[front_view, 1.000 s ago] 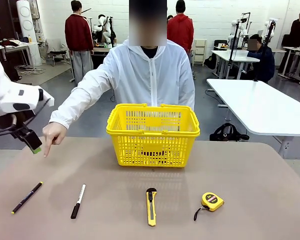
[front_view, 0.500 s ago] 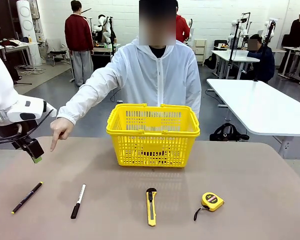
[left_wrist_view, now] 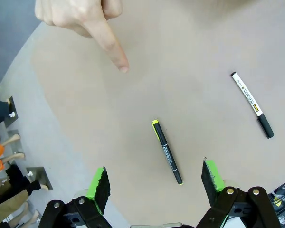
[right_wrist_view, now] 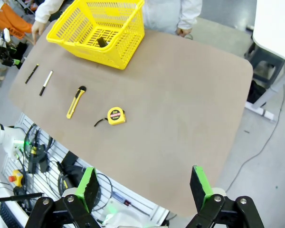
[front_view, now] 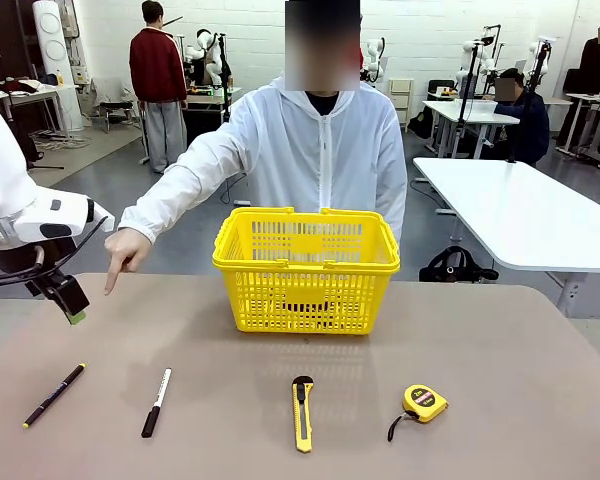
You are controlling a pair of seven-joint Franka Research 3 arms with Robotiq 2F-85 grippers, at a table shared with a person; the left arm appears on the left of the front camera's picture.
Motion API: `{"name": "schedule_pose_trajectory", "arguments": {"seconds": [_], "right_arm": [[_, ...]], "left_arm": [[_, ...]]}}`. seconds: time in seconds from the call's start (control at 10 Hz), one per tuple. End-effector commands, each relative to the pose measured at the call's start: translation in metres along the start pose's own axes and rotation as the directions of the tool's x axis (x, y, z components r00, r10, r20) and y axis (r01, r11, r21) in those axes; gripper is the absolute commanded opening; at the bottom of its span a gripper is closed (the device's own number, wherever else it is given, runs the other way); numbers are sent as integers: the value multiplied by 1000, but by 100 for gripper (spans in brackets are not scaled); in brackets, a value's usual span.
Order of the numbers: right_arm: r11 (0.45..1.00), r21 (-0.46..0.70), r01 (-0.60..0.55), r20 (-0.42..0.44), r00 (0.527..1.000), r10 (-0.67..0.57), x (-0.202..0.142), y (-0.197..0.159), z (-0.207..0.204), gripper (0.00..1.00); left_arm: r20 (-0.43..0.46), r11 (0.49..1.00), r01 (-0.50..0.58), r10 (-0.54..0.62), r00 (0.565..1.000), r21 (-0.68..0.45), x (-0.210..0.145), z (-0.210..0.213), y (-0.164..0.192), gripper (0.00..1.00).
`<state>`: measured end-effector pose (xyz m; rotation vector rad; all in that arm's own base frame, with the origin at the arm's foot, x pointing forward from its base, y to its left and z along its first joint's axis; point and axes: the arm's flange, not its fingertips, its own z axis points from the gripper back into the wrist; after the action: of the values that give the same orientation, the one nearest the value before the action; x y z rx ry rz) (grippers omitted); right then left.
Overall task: Place the items the person wants into the basket.
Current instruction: Pick up the item the person points to and place it in the Market Basket.
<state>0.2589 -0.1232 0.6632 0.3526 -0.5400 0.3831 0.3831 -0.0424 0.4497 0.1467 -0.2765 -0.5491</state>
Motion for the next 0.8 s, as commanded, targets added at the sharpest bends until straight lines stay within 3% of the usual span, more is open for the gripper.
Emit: {"name": "schedule_pose_trajectory", "arguments": {"seconds": [0.0,0.4,0.7], "right_arm": [[1000,24,-8,9,1000,8,-1,0,-3,100],[1000,24,-8,9,1000,8,-1,0,-3,100],[1000,24,-8,9,1000,8,-1,0,-3,100]], "left_arm": [[-48,1000,17,-18,999,-15,-13,-26,-7,100],[-126,983,-160,148,981,-90,-30,-76,-14,100],[-154,969,-209,188,970,-133,-45,-99,-7,100]]}}
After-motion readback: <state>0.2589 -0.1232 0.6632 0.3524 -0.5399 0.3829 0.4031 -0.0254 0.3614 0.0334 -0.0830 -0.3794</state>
